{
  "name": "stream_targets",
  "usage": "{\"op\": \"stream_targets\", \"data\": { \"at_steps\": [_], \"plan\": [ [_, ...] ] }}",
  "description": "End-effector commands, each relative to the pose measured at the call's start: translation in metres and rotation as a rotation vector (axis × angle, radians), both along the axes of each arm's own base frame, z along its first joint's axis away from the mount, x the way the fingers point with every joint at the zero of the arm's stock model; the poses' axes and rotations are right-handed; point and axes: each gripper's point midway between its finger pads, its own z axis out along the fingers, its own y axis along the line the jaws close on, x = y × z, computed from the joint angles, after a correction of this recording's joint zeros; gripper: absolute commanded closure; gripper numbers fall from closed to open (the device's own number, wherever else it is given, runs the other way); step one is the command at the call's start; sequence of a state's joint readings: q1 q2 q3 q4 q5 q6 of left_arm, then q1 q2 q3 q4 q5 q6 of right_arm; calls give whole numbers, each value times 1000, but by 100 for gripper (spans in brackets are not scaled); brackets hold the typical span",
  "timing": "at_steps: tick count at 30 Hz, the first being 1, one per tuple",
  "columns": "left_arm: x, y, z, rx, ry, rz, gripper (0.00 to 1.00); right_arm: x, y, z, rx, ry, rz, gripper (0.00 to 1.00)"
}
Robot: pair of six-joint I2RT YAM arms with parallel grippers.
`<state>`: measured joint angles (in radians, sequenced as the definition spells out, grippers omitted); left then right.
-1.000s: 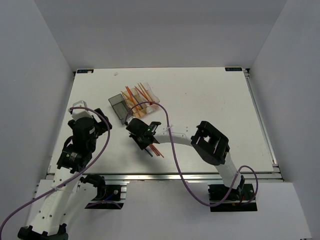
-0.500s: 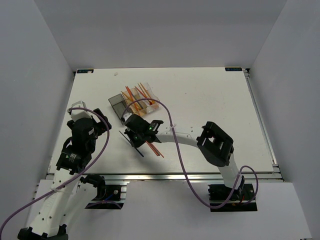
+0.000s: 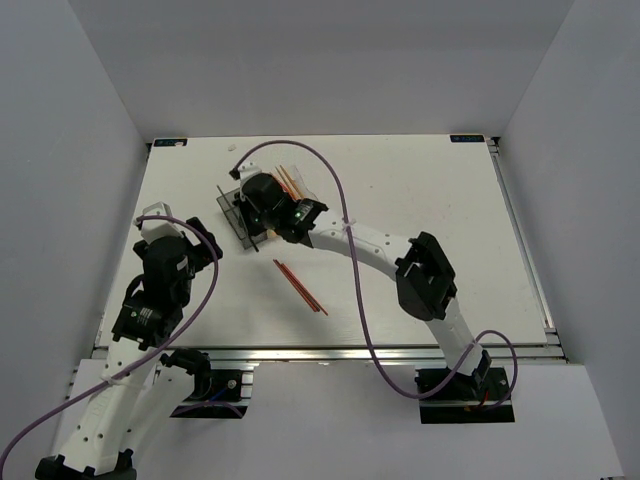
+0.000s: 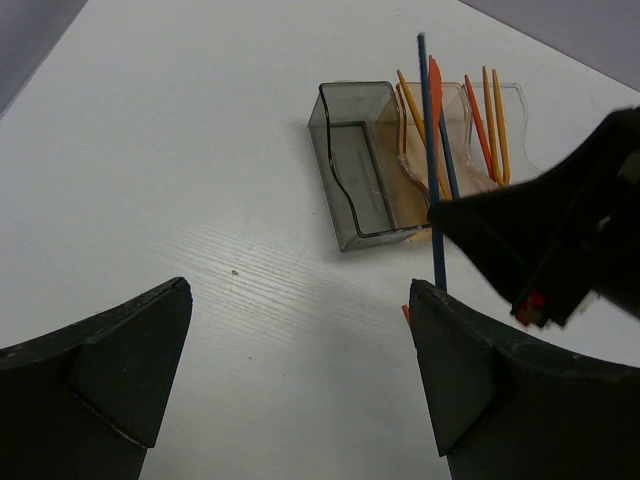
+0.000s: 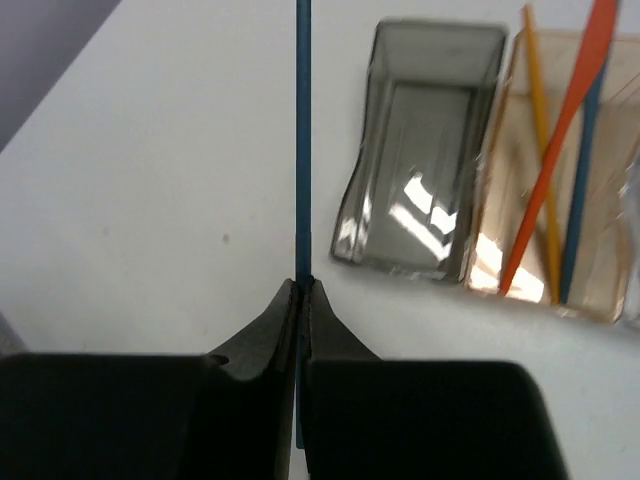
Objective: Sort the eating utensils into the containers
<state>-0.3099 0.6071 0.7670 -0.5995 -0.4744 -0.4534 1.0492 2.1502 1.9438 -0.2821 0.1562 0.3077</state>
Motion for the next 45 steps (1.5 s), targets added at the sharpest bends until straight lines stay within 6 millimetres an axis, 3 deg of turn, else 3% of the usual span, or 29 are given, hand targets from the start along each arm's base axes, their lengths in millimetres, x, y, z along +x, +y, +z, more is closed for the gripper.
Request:
{"op": "stream_targets", "data": {
  "at_steps": [1,2,3,5,6,8,12,15,16,17,19,20,22,25,28,31,35,37,38,39,45],
  "plan": [
    [-2,2,2,-3,-11,12,2,52,10,17,92,-112,-50,100],
    [-2,2,2,-4,-10,10,2,62,12,26,123,-126,-45,100],
    [-2,1,3,-6,-12,7,2,69,15,16,116,-130,-40,100],
    [-2,1,2,-4,-9,4,2,78,24,22,160,-159,-11,100],
    [-2,0,2,-5,-9,-1,2,85,25,10,156,-155,-3,100],
    [-1,-1,1,-5,-6,-4,2,90,34,14,189,-203,33,100],
    [-1,-1,1,-5,-7,-6,2,102,41,-6,199,-220,46,100],
    [-1,-1,1,-4,-5,-6,2,99,43,-15,193,-193,56,100],
    [-1,-2,1,-5,-7,-7,2,97,42,-15,193,-190,58,92],
    [0,-2,-1,-3,1,-7,2,95,41,-15,189,-187,53,69],
    [1,-2,-1,-1,5,-4,2,91,35,-5,189,-193,44,61],
    [1,-1,-1,3,8,2,2,88,31,15,205,-212,43,57],
    [4,-1,-4,9,24,3,2,84,24,24,205,-228,42,57],
    [7,-2,-10,19,55,3,2,92,10,58,206,-299,-15,56],
    [8,-3,-12,20,63,5,2,93,2,66,174,-314,-29,56],
    [10,-4,-15,22,74,1,2,88,5,51,147,-282,10,53],
    [10,-3,-18,30,88,6,2,92,11,0,16,-233,55,50],
    [10,-3,-18,28,85,5,2,90,18,-6,9,-228,101,48],
    [10,-3,-18,29,85,3,2,89,21,-22,-12,-209,115,48],
    [11,-4,-18,28,86,2,2,90,24,-18,-6,-211,122,48],
    [11,-6,-19,26,87,-13,2,90,33,-48,-19,-189,148,44]
  ]
}}
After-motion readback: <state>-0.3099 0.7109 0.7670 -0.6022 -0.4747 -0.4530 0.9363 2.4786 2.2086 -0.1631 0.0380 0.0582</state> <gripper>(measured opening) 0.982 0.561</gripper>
